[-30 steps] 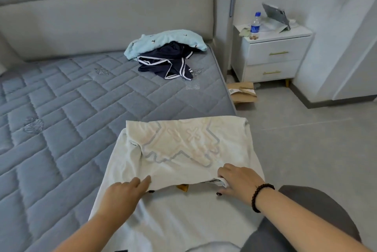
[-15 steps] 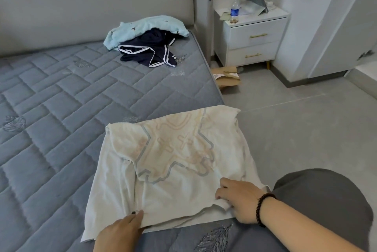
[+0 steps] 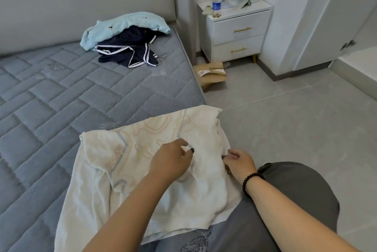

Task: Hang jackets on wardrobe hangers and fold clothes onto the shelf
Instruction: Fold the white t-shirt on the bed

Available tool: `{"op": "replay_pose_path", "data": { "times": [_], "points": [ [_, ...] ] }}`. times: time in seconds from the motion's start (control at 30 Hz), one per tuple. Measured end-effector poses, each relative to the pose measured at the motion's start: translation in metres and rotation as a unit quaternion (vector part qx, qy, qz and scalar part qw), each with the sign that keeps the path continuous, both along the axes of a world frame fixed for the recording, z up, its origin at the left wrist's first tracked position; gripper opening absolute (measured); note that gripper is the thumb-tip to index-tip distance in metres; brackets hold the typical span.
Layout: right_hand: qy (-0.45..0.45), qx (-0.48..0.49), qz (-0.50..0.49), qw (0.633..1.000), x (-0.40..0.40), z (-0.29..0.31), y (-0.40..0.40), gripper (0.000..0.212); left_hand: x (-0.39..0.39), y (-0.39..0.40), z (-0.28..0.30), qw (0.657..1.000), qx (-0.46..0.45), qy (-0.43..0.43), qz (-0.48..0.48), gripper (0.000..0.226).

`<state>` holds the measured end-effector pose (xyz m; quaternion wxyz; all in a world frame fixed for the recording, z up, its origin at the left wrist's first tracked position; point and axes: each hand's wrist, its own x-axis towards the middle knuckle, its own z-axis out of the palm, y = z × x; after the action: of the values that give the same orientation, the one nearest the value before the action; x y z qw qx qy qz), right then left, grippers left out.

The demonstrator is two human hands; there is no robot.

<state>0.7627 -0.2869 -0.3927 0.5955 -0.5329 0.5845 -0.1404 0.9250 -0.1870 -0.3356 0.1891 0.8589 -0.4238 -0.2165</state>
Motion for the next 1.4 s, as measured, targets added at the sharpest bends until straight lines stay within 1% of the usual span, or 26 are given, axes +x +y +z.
{"op": "replay_pose_path", "data": {
  "times": [0.1,0.13,0.2,0.23,0.27,0.3,0.33,0.37,0.4,0.47,0.53,0.63,0.67,0.7,0.73,0.83,0.87,0.93,1.0,1.03,1.1,1.17,1.27,1.3,1.37,1.4],
  "points": [
    [-0.055,0.061,0.060,0.995,0.005,0.001,-0.001,0.056,-0.008,-0.062,-0.022,0.998,-0.035,0.054,0.005,0.033],
    [-0.055,0.065,0.084,0.993,0.008,0.000,-0.002,0.050,-0.010,-0.080,-0.028,0.998,-0.038,0.051,0.006,0.034],
    [-0.020,0.044,0.117,0.992,0.013,-0.001,-0.007,0.015,-0.012,-0.112,-0.037,1.000,-0.021,0.019,0.005,0.041],
    [0.010,0.021,0.132,0.991,0.014,-0.003,-0.012,0.020,-0.012,-0.125,-0.042,1.000,0.005,-0.010,-0.002,0.048],
    [0.037,-0.006,0.144,0.989,0.014,-0.008,-0.018,0.033,-0.012,-0.136,-0.047,0.998,0.041,-0.045,-0.016,0.055],
    [0.055,-0.020,0.147,0.987,0.012,-0.009,-0.022,0.036,-0.011,-0.146,-0.052,0.992,0.086,-0.079,-0.039,0.059],
    [0.073,-0.038,0.147,0.986,0.008,-0.008,-0.025,0.032,-0.010,-0.154,-0.056,0.983,0.130,-0.113,-0.067,0.057],
    [0.090,-0.049,0.149,0.984,0.004,-0.006,-0.028,0.025,-0.008,-0.159,-0.058,0.973,0.161,-0.136,-0.093,0.048],
    [0.099,-0.060,0.142,0.983,-0.003,-0.005,-0.031,0.019,-0.008,-0.165,-0.060,0.970,0.167,-0.141,-0.107,0.036],
    [0.104,-0.054,0.115,0.986,-0.012,-0.009,-0.037,0.022,-0.007,-0.170,-0.062,0.984,0.116,-0.089,-0.100,0.019],
    [0.076,0.004,0.073,0.994,-0.018,-0.017,-0.041,0.030,-0.009,-0.167,-0.066,0.997,0.042,-0.011,-0.060,0.017],
    [0.007,0.120,-0.003,0.993,-0.019,-0.022,-0.036,0.030,-0.013,-0.150,-0.075,0.993,-0.053,0.107,0.026,0.018],
    [0.002,0.134,-0.008,0.991,-0.020,-0.020,-0.034,0.028,-0.015,-0.142,-0.075,0.983,-0.086,0.150,0.058,0.014],
    [0.006,0.127,-0.003,0.992,-0.021,-0.020,-0.032,0.026,-0.016,-0.132,-0.073,0.975,-0.118,0.171,0.084,0.008],
    [0.009,0.112,0.006,0.994,-0.022,-0.019,-0.031,0.024,-0.017,-0.121,-0.069,0.967,-0.153,0.173,0.105,0.007],
    [0.020,0.073,0.038,0.996,-0.021,-0.021,-0.026,0.016,-0.016,-0.070,-0.060,0.945,-0.242,0.145,0.169,0.019],
    [0.028,0.063,0.043,0.997,-0.023,-0.022,-0.027,0.013,-0.016,-0.051,-0.059,0.939,-0.259,0.124,0.187,0.020],
    [0.054,0.038,0.060,0.996,-0.023,-0.021,-0.025,0.008,-0.005,-0.003,-0.060,0.932,-0.281,0.051,0.223,0.023],
    [0.082,0.006,0.087,0.993,-0.022,-0.022,-0.022,0.011,0.016,0.046,-0.066,0.929,-0.271,-0.055,0.247,0.029],
    [0.095,-0.015,0.101,0.990,-0.021,-0.023,-0.019,0.014,0.027,0.068,-0.069,0.926,-0.242,-0.099,0.271,0.033],
    [0.134,-0.055,0.111,0.983,-0.018,-0.023,-0.016,0.012,0.047,0.106,-0.072,0.915,-0.163,-0.131,0.344,0.042],
    [0.148,-0.078,0.091,0.982,-0.013,-0.020,-0.011,0.013,0.059,0.134,-0.071,0.900,-0.123,-0.088,0.408,0.048],
    [0.154,-0.108,0.074,0.979,-0.005,-0.017,-0.005,0.019,0.069,0.158,-0.074,0.882,-0.149,0.031,0.446,0.053],
    [0.157,-0.113,0.071,0.979,-0.002,-0.017,-0.004,0.021,0.073,0.163,-0.074,0.876,-0.156,0.058,0.453,0.050],
    [0.164,-0.113,0.063,0.978,0.002,-0.013,0.000,0.018,0.079,0.169,-0.071,0.871,-0.158,0.086,0.457,0.036],
    [0.168,-0.112,0.060,0.978,0.003,-0.010,0.002,0.016,0.082,0.171,-0.070,0.870,-0.169,0.094,0.453,0.037]
  ]
}}
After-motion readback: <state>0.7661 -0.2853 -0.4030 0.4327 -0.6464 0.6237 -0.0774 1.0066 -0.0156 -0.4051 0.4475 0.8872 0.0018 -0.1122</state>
